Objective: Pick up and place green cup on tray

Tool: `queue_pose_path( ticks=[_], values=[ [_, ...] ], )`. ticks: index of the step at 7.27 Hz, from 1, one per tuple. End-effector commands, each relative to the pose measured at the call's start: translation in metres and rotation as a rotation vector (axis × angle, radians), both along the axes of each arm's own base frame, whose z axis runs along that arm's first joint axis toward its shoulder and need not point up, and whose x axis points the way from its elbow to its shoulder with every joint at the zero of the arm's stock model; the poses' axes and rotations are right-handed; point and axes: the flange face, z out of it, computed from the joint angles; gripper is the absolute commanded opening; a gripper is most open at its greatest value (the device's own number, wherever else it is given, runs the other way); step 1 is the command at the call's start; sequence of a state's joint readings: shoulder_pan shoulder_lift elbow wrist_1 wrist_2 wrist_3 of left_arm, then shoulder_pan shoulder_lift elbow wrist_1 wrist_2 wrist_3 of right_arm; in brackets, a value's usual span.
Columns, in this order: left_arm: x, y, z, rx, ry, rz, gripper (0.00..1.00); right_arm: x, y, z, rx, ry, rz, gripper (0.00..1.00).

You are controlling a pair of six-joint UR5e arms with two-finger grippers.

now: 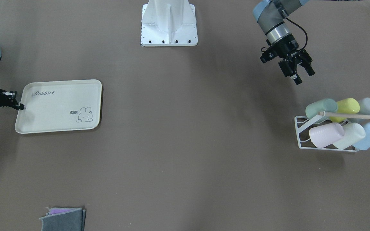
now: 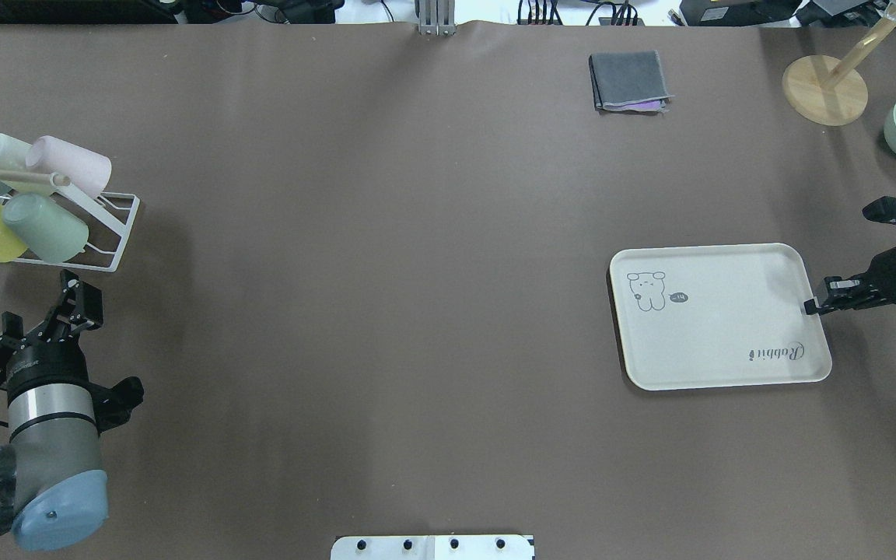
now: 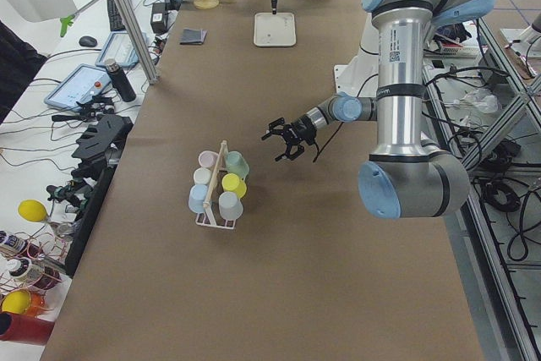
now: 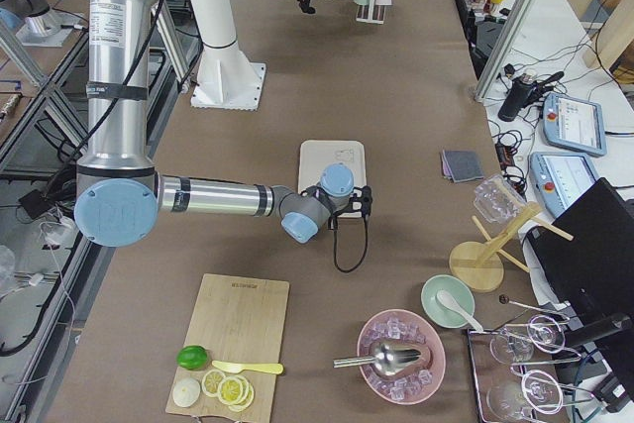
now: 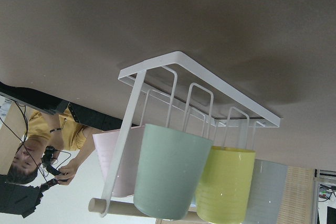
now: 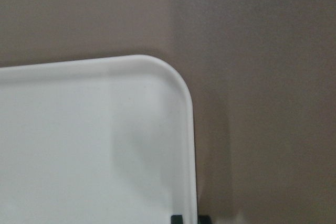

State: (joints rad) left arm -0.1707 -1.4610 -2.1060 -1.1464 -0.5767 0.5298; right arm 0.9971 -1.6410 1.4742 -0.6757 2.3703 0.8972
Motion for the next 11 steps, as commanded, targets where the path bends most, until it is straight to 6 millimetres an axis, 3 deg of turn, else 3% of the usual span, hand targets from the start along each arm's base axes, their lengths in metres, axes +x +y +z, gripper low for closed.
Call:
queue_pose_path(
  ticks=[1, 5, 6, 7, 11],
  values=[
    [0.004, 0.001, 0.012, -0.003, -0.029, 0.006, 0.97, 0.000, 0.000, 0.000, -0.002, 0.000, -0.001, 0.22],
    [0.005, 0.000, 0.024, 0.006, -0.066, 0.006, 0.97, -0.005, 0.001, 0.001, -0.005, 0.003, -0.010, 0.22],
    [0.005, -0.002, 0.026, 0.017, -0.077, 0.004, 0.98, -0.006, 0.002, 0.001, -0.005, 0.002, -0.013, 0.14],
    [0.007, -0.006, 0.037, 0.057, -0.117, 0.005, 0.98, -0.006, 0.002, 0.001, -0.004, 0.002, -0.013, 0.00],
    [0.009, -0.012, 0.052, 0.086, -0.163, 0.000, 0.98, -0.009, 0.002, -0.007, -0.023, -0.038, -0.046, 0.00]
  ],
)
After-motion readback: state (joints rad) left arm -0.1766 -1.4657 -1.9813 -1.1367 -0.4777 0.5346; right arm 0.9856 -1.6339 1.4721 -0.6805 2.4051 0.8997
